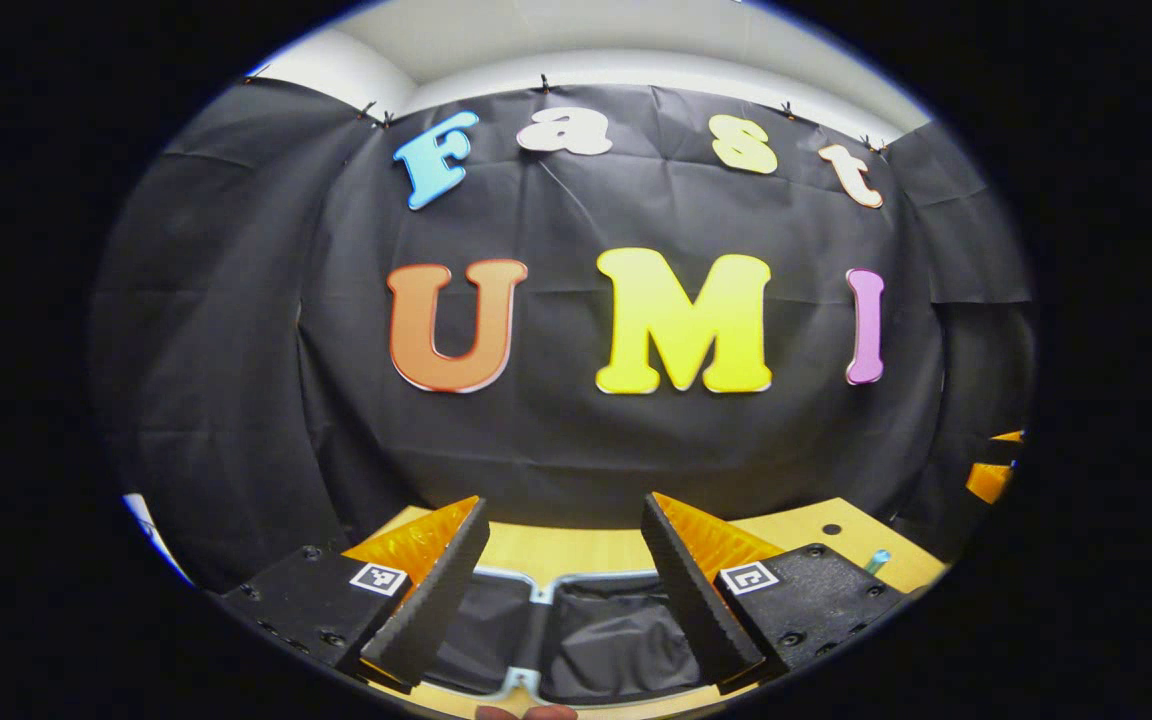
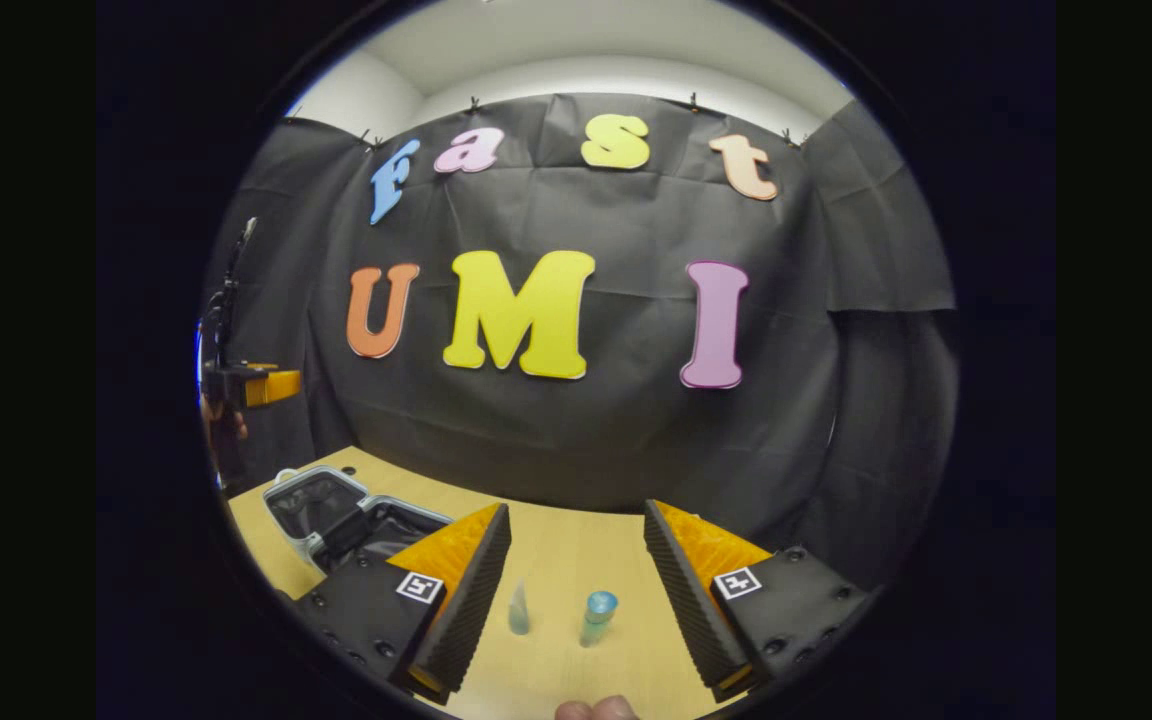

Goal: First open the suitcase, pack the skin care products into it, and then close the suitcase.

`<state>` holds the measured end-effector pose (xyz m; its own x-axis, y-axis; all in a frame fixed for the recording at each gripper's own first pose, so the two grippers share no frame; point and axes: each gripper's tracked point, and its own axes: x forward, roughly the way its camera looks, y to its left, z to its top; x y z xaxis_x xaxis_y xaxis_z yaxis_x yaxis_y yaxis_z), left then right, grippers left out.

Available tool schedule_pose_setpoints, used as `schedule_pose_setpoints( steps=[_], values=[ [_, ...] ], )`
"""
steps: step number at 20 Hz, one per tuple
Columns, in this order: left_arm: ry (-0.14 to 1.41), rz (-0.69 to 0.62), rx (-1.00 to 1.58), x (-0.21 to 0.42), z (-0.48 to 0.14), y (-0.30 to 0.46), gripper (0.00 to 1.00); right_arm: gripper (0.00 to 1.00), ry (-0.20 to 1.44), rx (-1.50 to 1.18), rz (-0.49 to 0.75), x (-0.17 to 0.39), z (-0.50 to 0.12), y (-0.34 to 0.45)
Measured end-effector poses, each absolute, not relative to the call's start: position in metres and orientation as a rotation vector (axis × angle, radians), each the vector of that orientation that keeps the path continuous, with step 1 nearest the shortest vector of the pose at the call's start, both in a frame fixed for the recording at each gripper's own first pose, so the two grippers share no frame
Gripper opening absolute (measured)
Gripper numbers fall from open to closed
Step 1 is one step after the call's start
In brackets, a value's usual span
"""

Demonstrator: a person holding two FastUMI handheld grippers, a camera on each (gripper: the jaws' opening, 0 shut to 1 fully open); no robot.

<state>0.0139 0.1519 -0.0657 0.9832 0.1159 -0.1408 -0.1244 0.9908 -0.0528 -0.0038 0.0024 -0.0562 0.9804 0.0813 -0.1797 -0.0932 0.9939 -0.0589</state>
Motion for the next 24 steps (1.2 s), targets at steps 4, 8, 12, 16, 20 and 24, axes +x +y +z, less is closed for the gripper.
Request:
schedule_pose_setpoints(
  steps=[4,8,12,16,20,24],
  values=[
    [0.119,0.078,-0.112,0.009,-0.095,0.062,0.98,0.80,0.217,-0.057,0.069,-0.016,-0.078,-0.053],
    [0.208,-0.042,-0.080,0.005,-0.129,-0.008,0.98,0.80,0.274,-0.042,0.075,-0.018,-0.107,-0.075],
    [0.306,-0.122,-0.091,0.000,-0.168,-0.065,0.98,0.80,0.314,-0.043,0.104,-0.018,-0.131,-0.092],
    [0.402,-0.165,-0.050,-0.003,-0.215,-0.102,0.98,0.80,0.349,-0.053,0.117,-0.017,-0.152,-0.103],
    [0.481,-0.224,0.013,0.016,-0.277,-0.136,0.98,0.80,0.403,-0.082,0.113,-0.027,-0.178,-0.122],
    [0.586,-0.207,-0.018,0.041,-0.347,-0.138,0.98,0.77,0.459,-0.093,0.061,-0.038,-0.196,-0.148]
  ],
)
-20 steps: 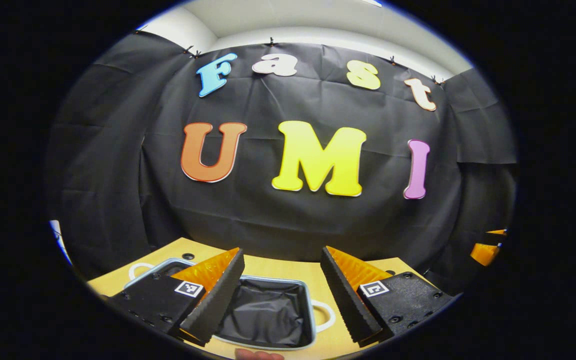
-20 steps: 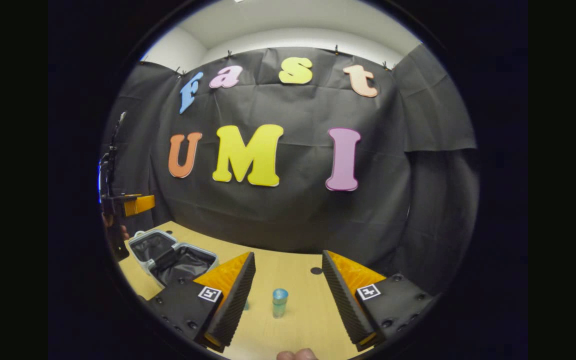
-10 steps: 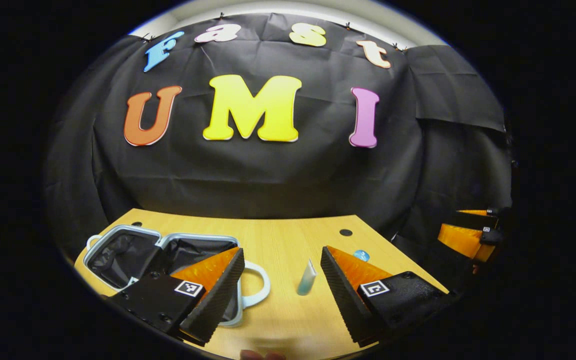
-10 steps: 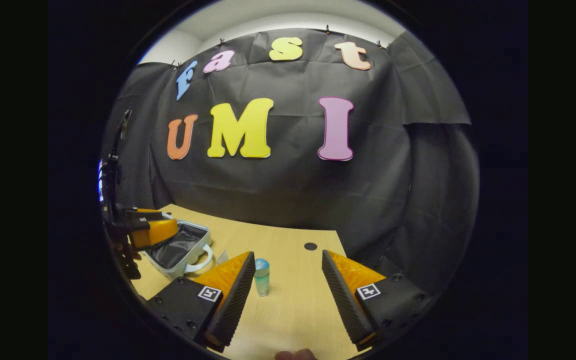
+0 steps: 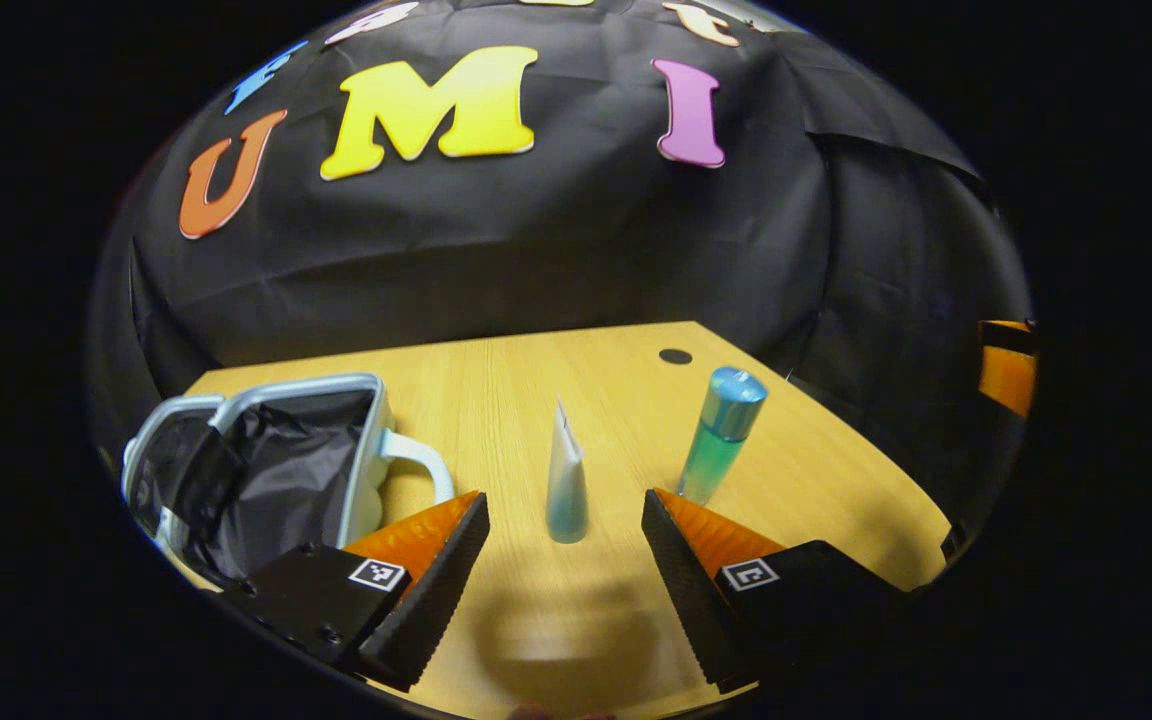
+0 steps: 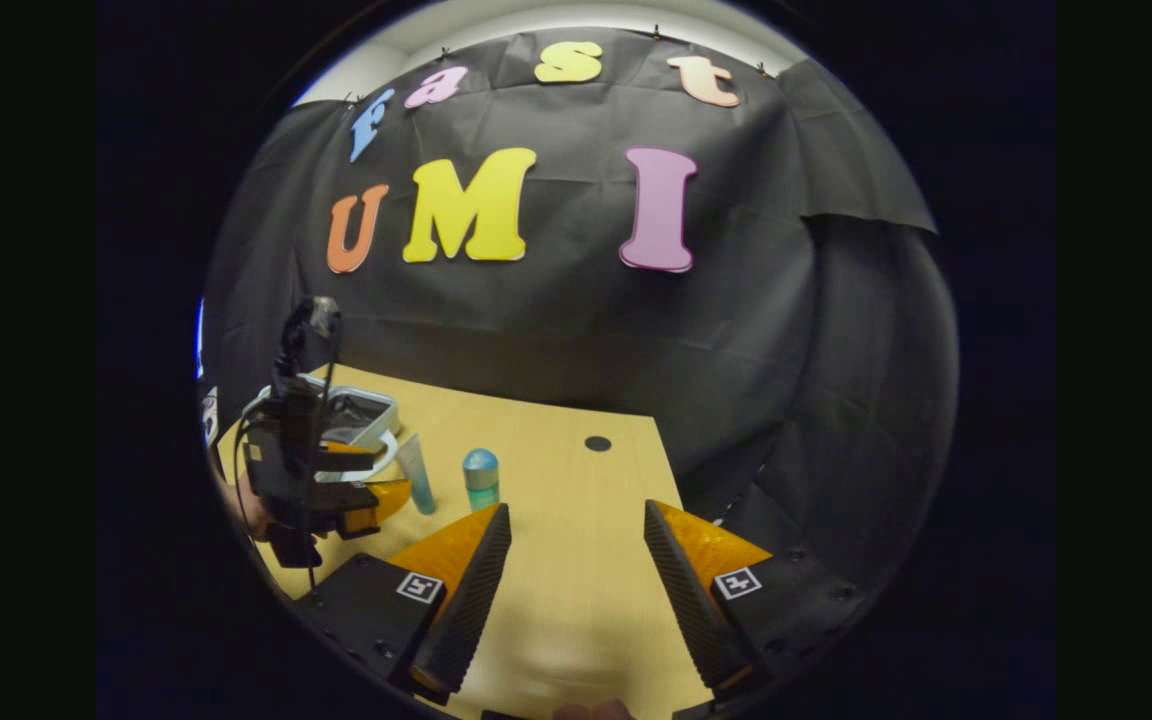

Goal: First open the suitcase, pack the skin care products into it, and then close the suitcase.

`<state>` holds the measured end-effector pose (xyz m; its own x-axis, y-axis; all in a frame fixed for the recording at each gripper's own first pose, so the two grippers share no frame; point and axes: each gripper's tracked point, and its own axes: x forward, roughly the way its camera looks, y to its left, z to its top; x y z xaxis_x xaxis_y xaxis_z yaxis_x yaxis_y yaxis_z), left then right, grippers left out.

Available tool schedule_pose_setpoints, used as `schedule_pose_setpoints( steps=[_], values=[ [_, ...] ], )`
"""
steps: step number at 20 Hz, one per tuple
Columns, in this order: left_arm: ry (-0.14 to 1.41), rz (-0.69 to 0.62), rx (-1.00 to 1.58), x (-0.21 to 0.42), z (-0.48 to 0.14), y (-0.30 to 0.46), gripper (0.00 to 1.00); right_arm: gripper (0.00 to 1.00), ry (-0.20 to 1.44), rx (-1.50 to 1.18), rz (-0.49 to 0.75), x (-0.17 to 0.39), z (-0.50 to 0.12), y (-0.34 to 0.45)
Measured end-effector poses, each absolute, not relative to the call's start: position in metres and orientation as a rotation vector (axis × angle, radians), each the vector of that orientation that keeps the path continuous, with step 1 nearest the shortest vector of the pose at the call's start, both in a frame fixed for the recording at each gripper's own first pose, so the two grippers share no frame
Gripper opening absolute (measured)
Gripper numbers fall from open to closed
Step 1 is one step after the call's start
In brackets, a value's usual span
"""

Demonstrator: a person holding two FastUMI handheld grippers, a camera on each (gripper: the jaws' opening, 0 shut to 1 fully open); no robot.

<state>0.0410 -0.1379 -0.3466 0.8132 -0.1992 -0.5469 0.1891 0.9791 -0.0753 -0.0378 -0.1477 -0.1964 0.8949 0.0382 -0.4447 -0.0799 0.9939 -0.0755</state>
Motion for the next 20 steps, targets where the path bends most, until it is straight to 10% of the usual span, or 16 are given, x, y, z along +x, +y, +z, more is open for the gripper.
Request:
schedule_pose_setpoints(
  steps=[11,14,20],
  values=[
    [0.679,-0.242,0.026,0.076,-0.405,-0.153,0.88,0.80,0.524,-0.108,-0.020,-0.053,-0.210,-0.174],
    [0.688,-0.240,0.040,0.079,-0.406,-0.149,0.52,0.80,0.524,-0.115,-0.003,-0.053,-0.212,-0.166],
    [0.715,-0.277,-0.041,0.055,-0.373,-0.138,0.39,0.80,0.575,-0.075,0.140,-0.038,-0.247,-0.122]
  ],
)
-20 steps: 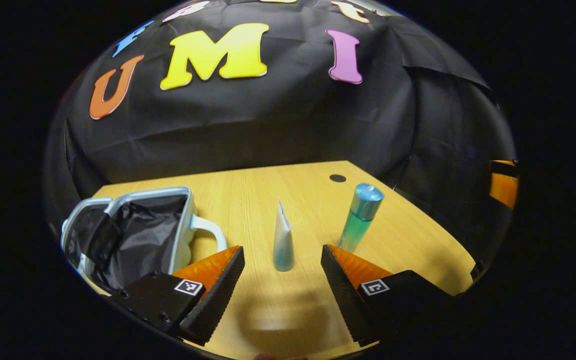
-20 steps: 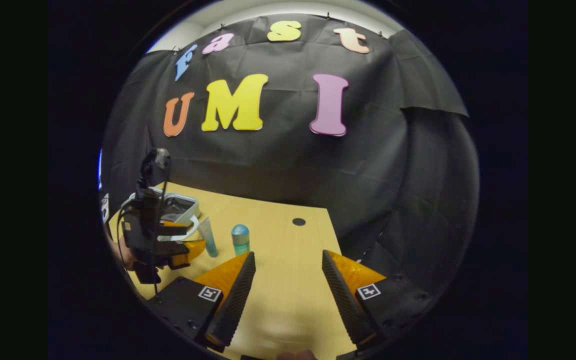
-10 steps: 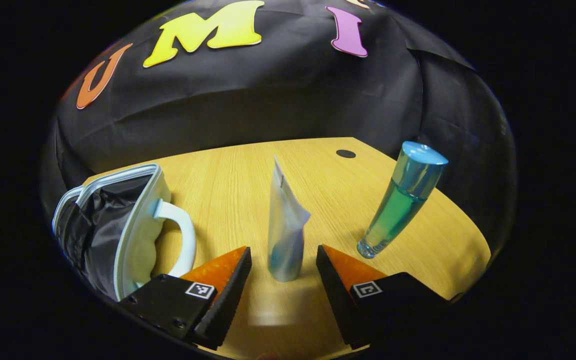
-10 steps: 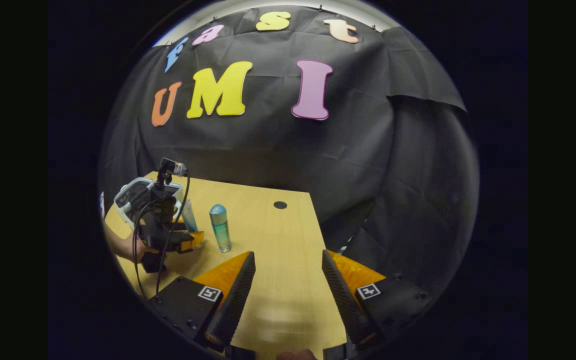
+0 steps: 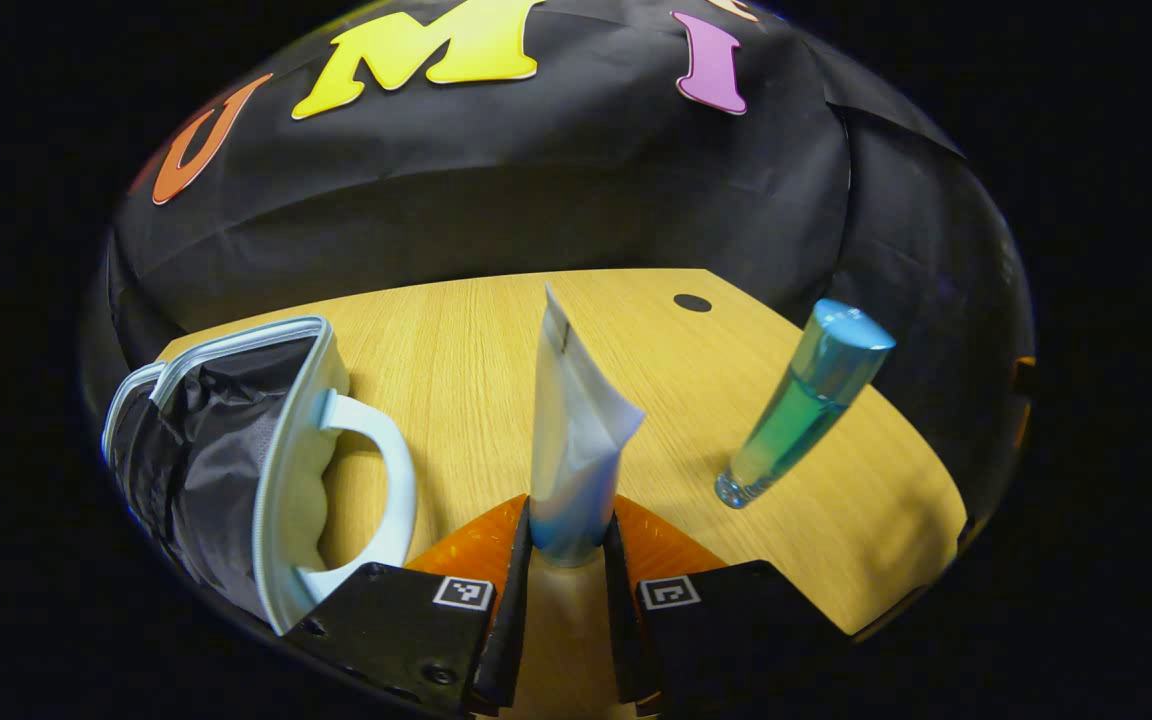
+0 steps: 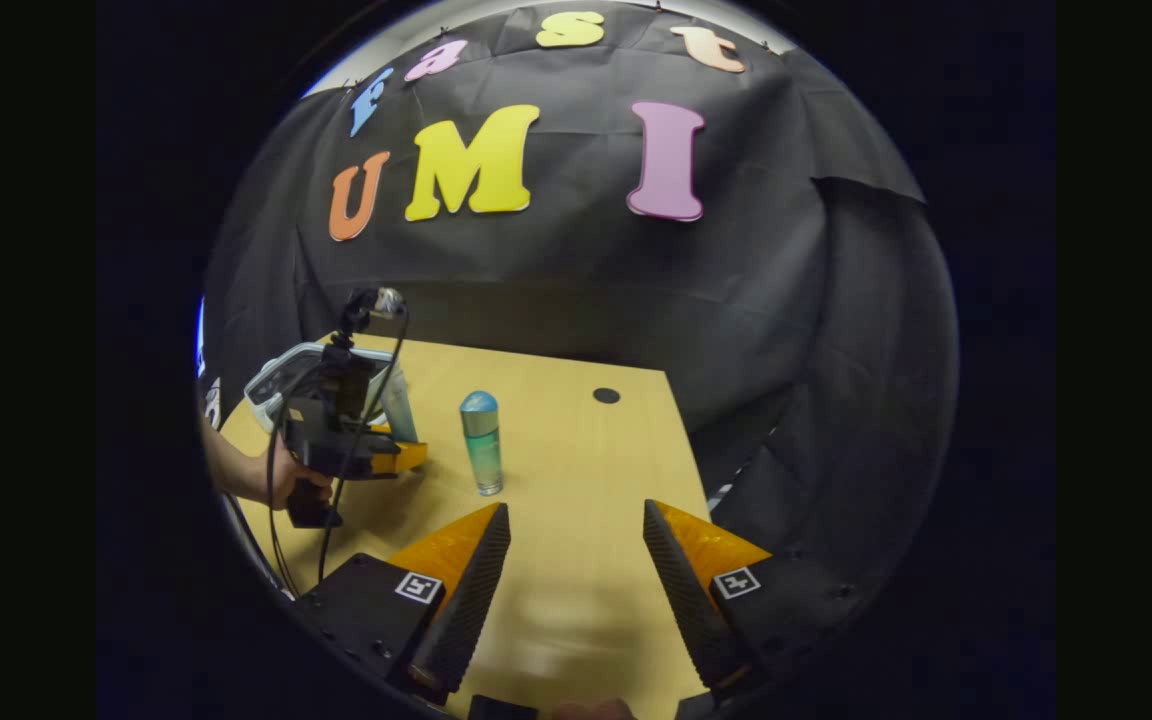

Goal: First open the suitcase, pack the skin care products into it, and then close the suitcase.

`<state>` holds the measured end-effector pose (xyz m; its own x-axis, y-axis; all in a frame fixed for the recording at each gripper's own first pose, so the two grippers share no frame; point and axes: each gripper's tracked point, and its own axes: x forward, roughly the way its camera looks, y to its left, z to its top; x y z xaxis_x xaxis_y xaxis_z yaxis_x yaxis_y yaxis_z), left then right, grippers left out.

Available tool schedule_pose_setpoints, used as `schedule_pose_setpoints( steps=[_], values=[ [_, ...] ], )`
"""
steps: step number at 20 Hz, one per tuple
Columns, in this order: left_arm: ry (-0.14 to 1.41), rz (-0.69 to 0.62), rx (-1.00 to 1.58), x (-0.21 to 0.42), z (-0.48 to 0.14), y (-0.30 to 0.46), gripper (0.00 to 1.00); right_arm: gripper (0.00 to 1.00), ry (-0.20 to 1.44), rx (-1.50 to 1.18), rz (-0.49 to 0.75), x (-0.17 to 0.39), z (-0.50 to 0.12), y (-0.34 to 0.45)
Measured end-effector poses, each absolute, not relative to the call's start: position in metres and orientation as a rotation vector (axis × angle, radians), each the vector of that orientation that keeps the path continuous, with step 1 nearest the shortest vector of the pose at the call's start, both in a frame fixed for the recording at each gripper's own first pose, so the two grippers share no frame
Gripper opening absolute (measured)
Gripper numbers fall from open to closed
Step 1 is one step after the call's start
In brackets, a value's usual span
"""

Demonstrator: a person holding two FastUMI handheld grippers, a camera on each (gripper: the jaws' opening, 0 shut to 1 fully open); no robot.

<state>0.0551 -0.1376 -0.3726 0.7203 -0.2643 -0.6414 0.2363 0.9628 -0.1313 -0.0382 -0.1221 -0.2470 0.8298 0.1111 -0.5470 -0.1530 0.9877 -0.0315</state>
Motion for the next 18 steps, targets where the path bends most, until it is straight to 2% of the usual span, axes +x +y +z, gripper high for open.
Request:
schedule_pose_setpoints(
  steps=[4,8,12,16,18],
  values=[
    [0.704,-0.266,-0.077,0.014,-0.324,-0.108,0.39,0.80,0.599,-0.017,0.188,-0.010,-0.280,-0.081],
    [0.736,-0.191,-0.128,-0.035,-0.290,-0.076,0.39,0.80,0.616,0.045,0.195,0.030,-0.315,-0.042],
    [0.766,-0.108,-0.127,-0.071,-0.272,-0.045,0.39,0.80,0.663,0.100,0.180,0.066,-0.352,-0.020],
    [0.765,-0.064,-0.112,-0.081,-0.263,-0.024,0.39,0.80,0.676,0.087,0.190,0.085,-0.369,-0.010],
    [0.773,-0.030,-0.122,-0.086,-0.262,-0.009,0.39,0.77,0.698,0.093,0.185,0.094,-0.382,-0.004]
  ],
)
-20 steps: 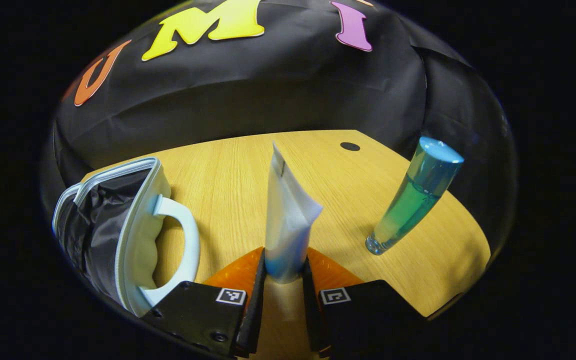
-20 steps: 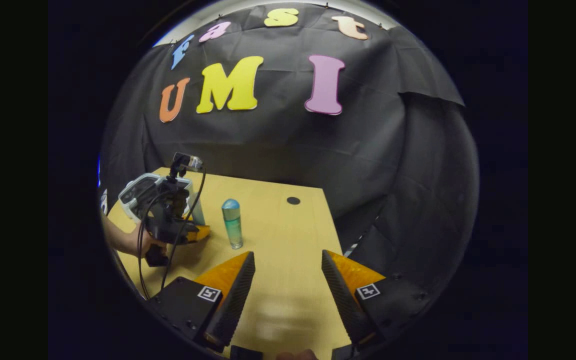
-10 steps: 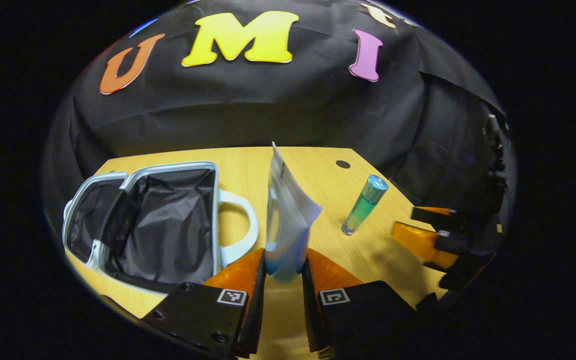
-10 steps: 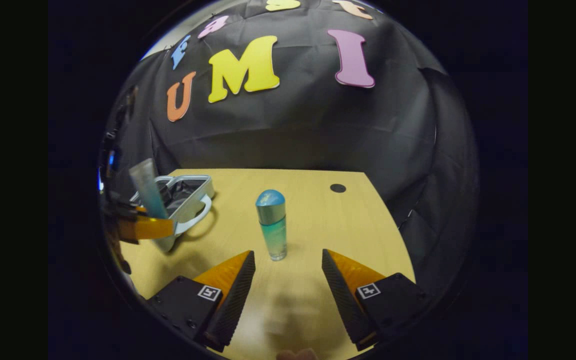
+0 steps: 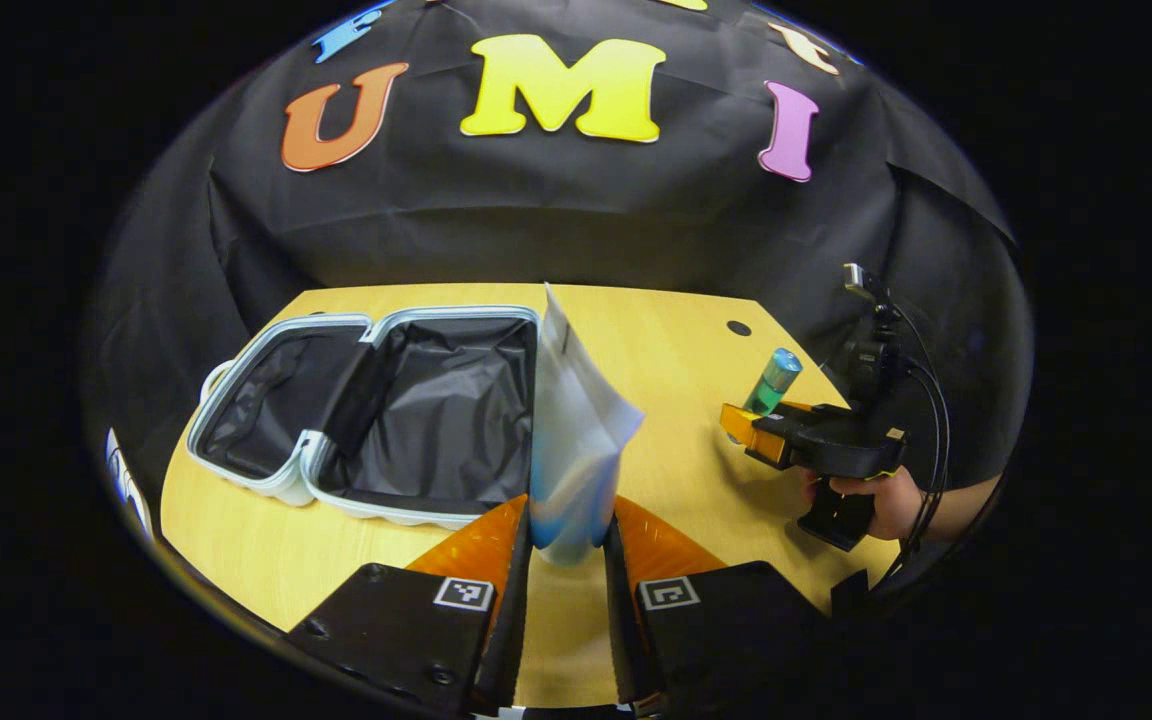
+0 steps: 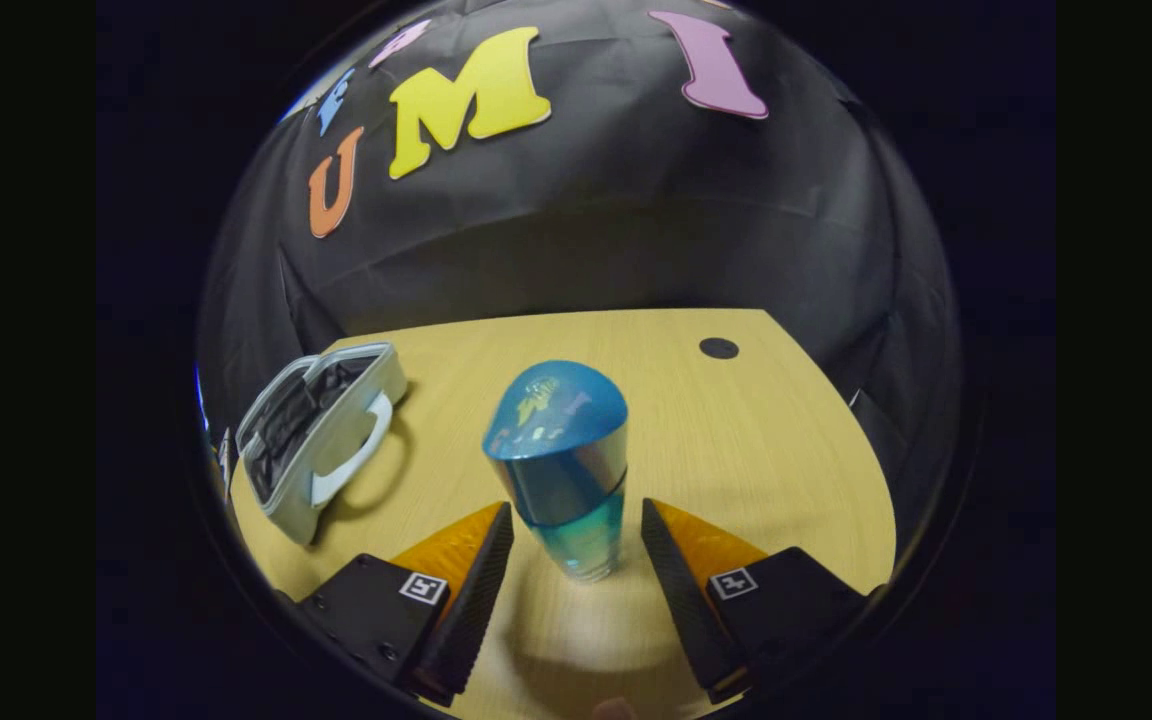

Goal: First open the suitcase, pack the skin care products into it, and then close the suitcase.

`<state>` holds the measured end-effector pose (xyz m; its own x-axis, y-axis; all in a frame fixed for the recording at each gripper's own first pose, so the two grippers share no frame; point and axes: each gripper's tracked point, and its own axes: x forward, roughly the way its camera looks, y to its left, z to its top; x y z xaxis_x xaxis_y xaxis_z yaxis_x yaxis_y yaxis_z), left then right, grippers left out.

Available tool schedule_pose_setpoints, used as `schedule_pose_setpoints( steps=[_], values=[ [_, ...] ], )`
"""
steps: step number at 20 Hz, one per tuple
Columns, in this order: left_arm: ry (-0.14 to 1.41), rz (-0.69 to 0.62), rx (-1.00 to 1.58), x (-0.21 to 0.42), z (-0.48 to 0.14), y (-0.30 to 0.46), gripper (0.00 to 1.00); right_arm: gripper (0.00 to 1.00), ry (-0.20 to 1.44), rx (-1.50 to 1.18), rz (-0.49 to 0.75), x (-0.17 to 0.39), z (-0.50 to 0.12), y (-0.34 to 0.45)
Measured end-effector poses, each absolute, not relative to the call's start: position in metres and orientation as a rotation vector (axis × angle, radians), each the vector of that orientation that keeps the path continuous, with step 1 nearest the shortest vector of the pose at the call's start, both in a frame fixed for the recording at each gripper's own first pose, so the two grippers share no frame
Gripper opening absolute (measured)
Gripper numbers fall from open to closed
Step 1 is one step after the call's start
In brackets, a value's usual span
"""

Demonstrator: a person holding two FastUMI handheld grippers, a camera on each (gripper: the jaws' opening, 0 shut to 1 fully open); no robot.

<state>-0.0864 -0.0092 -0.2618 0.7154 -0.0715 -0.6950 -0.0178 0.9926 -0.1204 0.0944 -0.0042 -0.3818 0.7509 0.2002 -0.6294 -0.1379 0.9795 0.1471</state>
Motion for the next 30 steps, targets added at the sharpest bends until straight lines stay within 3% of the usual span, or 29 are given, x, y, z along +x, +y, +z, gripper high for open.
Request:
schedule_pose_setpoints(
  steps=[1,3,8,17,23,30],
  values=[
    [0.776,-0.020,-0.125,-0.088,-0.261,-0.003,0.39,0.73,0.706,0.090,0.178,0.096,-0.385,-0.004],
    [0.776,0.006,-0.115,-0.091,-0.258,0.018,0.39,0.49,0.727,0.091,0.150,0.098,-0.392,-0.010],
    [0.828,0.013,-0.157,-0.075,-0.262,0.076,0.39,0.33,0.785,0.109,0.128,0.097,-0.388,-0.010],
    [1.036,-0.163,-0.278,-0.031,-0.313,0.121,0.39,0.30,0.777,0.171,0.255,0.034,-0.302,0.006],
    [1.298,-0.268,-0.242,-0.017,-0.372,0.136,0.39,0.30,0.838,0.259,0.271,-0.038,-0.273,0.022],
    [1.599,-0.341,-0.305,-0.028,-0.418,0.123,0.39,0.30,0.815,0.233,0.312,-0.065,-0.249,0.033]
  ],
)
